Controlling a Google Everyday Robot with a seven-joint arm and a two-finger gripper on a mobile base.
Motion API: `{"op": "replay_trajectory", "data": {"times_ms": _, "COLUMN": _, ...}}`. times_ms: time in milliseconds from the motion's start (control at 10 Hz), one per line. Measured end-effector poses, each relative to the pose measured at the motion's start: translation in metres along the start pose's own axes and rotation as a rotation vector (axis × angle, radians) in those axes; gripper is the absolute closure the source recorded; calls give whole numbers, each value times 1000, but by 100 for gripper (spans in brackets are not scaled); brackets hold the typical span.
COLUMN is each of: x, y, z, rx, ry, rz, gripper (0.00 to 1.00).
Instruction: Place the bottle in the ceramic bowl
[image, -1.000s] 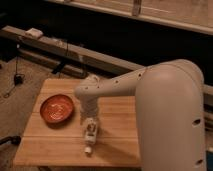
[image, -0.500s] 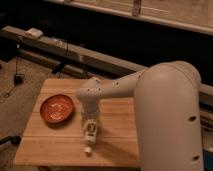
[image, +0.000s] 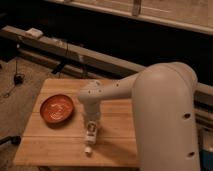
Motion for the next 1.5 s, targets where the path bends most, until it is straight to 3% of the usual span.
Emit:
{"op": "replay_trajectory", "data": {"times_ms": 300, "x": 1, "y": -6, "z": -5, "rx": -3, "ry": -6, "rz": 8, "gripper": 93}}
{"op": "replay_trajectory", "data": {"times_ms": 400, "x": 0, "y": -8, "z": -10, "rx": -7, "ry": -12, "rz": 14, "gripper": 98}}
{"op": "replay_trajectory", "data": {"times_ms": 600, "x": 0, "y": -11, "z": -30, "rx": -5, "ry": -31, "rz": 1, "gripper": 100}}
{"op": "replay_trajectory", "data": {"times_ms": 900, "x": 0, "y": 3, "z": -93, "rx": 17, "ry": -73, "rz": -78, "gripper": 100}}
{"op": "replay_trajectory", "data": {"times_ms": 1200, "x": -14, "y": 47, "z": -147, "rx": 62, "ry": -122, "rz": -216, "gripper": 100}}
{"op": "replay_trajectory", "data": {"times_ms": 1500, "x": -41, "y": 84, "z": -161, "rx": 99, "ry": -141, "rz": -307, "gripper": 100}}
